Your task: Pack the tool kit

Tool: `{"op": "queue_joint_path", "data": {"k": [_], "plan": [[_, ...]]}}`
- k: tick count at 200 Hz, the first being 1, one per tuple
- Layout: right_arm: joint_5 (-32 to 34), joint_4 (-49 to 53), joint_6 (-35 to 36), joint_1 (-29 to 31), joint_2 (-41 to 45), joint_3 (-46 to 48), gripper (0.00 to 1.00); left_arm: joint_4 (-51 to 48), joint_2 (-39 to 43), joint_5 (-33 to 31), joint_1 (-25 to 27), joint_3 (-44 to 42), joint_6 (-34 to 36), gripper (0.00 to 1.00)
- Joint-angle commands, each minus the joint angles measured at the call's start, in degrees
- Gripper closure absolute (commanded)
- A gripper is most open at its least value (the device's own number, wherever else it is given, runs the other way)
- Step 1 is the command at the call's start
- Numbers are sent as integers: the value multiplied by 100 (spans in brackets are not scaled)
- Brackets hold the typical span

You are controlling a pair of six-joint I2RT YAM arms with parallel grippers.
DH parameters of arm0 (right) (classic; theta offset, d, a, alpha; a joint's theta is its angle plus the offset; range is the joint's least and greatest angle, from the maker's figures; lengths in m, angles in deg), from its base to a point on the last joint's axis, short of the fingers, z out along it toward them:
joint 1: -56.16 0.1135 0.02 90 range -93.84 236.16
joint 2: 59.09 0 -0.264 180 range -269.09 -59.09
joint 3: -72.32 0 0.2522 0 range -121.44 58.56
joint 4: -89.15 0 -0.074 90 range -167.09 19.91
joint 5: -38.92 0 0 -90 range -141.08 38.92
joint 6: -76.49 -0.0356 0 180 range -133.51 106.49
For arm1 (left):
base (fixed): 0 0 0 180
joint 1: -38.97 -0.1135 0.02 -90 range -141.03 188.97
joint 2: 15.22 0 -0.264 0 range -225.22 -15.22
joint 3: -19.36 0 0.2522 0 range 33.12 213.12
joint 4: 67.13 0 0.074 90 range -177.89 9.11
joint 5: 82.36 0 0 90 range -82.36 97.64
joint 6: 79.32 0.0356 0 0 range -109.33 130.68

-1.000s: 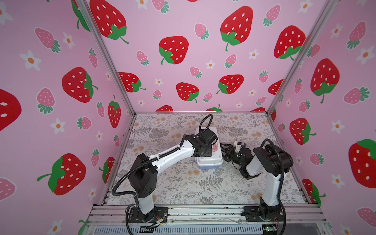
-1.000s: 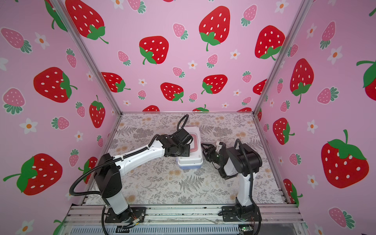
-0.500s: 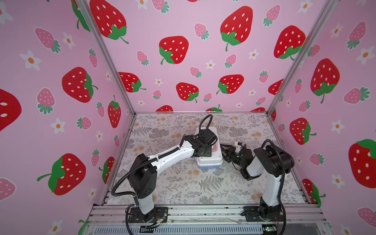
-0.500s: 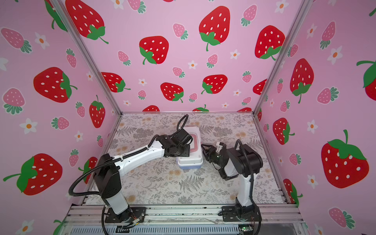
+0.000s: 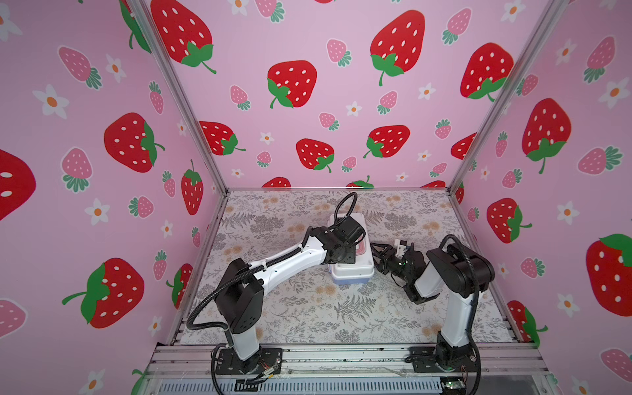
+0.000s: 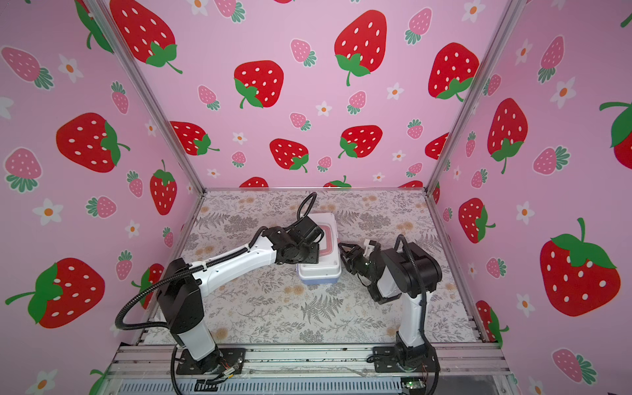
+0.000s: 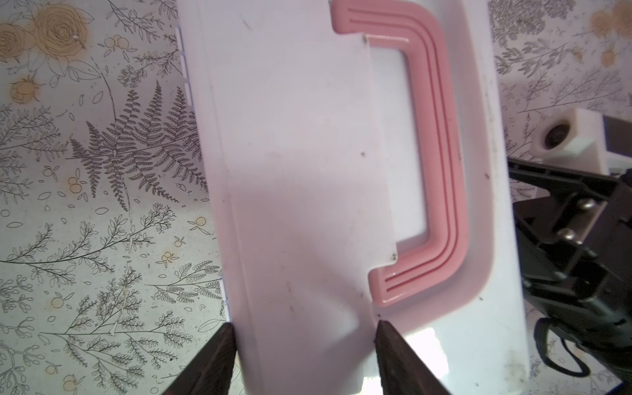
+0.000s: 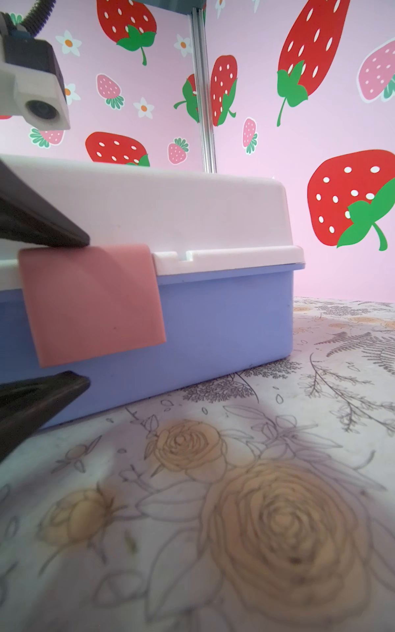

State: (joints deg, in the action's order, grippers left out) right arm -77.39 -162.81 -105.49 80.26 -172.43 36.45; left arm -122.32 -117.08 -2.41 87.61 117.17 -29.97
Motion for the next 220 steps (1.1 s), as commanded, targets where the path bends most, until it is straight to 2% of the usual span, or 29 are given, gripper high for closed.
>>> {"op": "queue_joint_path", "data": {"k": [1,97,179,203,220], "plan": [[-145,-189,-123,-1,-355,256,37,48,-719,798,206,-294,96,34],[-208,-576,-404,-63,-800,240,34,26,-791,818,207,-231,109,34],[-252,-714,-406,-81,-823,244,59,25,-826,837,206,-216,118,34],[-246,-586,-342,-89,-835,259,58,16,-826,835,207,-221,118,34],[-250,-647,-374,-89,-888,298,49,16,-831,837,209,-214,117,34]]}}
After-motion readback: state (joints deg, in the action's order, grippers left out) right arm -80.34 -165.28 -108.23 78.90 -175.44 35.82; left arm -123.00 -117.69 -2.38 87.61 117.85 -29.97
